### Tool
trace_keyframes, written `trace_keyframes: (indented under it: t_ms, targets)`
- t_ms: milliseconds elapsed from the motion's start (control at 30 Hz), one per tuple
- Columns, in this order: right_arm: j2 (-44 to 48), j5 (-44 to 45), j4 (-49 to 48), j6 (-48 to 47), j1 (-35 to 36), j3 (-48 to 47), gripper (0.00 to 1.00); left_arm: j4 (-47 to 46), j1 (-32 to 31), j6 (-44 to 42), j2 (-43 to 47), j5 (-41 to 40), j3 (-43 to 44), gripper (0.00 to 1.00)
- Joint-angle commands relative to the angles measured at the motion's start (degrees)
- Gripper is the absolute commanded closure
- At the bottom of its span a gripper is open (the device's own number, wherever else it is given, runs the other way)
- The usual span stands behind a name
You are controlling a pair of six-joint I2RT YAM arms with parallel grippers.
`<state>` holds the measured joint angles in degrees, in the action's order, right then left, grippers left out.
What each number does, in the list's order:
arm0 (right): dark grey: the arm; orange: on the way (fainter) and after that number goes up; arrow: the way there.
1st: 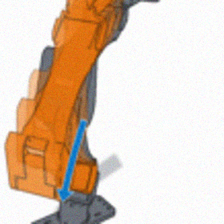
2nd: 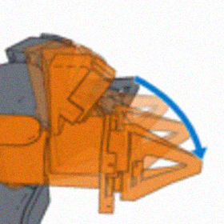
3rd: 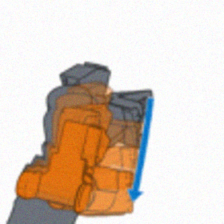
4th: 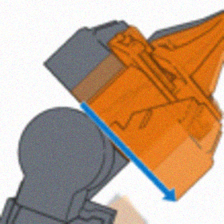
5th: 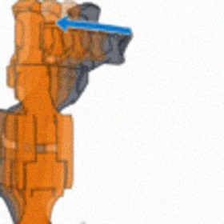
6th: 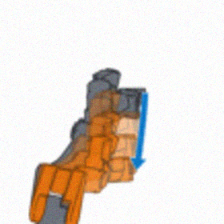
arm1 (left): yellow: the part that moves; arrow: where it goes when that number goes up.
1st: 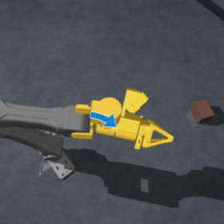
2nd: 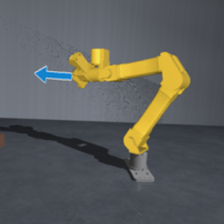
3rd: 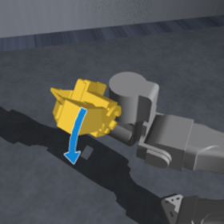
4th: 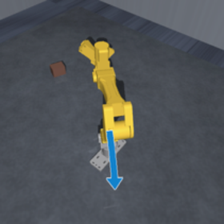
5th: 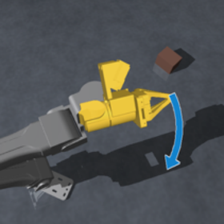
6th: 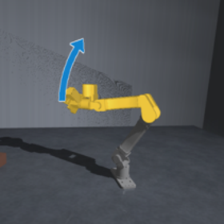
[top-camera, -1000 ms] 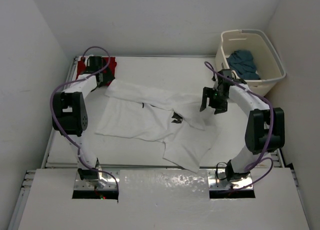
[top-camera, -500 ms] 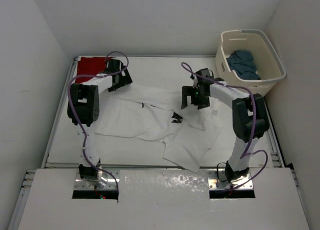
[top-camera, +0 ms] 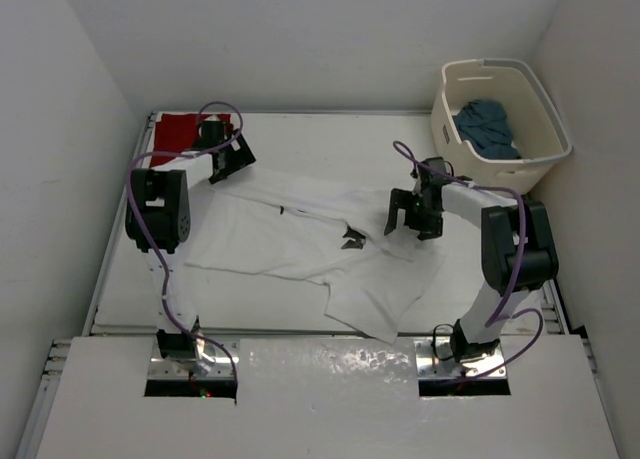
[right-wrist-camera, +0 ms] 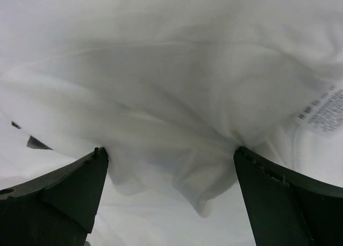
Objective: Fold and stack the t-shirts
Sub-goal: Fold the flattened tshirt in 1/3 of the way
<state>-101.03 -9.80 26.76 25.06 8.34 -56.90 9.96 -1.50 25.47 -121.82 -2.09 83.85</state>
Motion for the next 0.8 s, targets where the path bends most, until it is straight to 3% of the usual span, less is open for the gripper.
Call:
trace_keyframes:
  t_ms: [0,233,567,767]
  targets:
    - [2.1,6.9,2.1,-2.0,-1.6,0.0,0.01,4.9,2.8,-0.1,-1.2,-1.8,-3.1,0.0]
    - [-7.6,1.8,-0.3,-3.6,-1.6,-8.1,0.01,3.0,2.7,2.9,0.4,1.7,-6.0,0.0]
    - [-20.6,12.6,3.1,-3.1,-5.0,-25.3,0.01,1.3,1.9,13.3,4.8,-2.4,-12.5,0.0]
    - [-26.3,11.5,0.2,-5.8,-5.0,-32.2,0.01,-1.6,-3.2,22.3,5.2,-2.6,-13.0,0.0]
